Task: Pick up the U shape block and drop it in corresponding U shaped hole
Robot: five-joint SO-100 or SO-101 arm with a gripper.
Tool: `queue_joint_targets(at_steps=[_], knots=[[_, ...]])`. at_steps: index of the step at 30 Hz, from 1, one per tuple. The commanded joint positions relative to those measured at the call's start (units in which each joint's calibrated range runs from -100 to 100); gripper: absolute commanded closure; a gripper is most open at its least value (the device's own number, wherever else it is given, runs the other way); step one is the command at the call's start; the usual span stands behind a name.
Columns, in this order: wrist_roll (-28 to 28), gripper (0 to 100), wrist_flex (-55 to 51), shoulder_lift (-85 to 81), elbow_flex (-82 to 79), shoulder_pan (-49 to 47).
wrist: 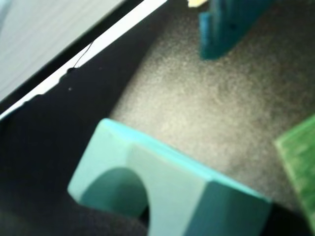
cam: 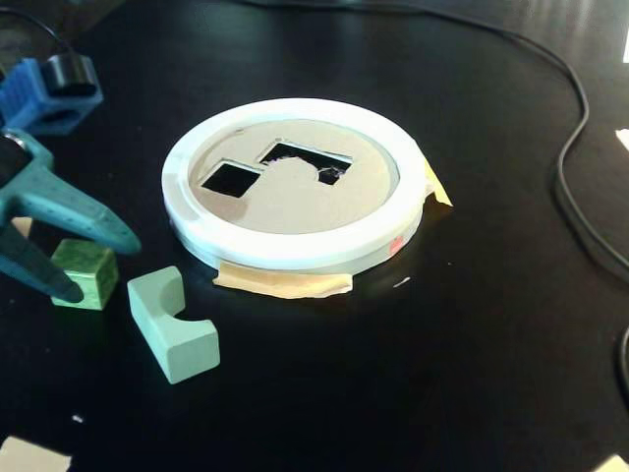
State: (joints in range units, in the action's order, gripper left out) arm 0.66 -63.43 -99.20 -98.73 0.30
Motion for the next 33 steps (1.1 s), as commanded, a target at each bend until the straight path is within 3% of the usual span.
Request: queue_joint_targets(at_steps=[1,28,33], knots=[[-0.05,17,1.17,-0.44,0.01,1.07],[-0.63,17,1.87,1.26,17.04,-0.92],[-2.1,17,0.66,13.98,28.79,-0.92]])
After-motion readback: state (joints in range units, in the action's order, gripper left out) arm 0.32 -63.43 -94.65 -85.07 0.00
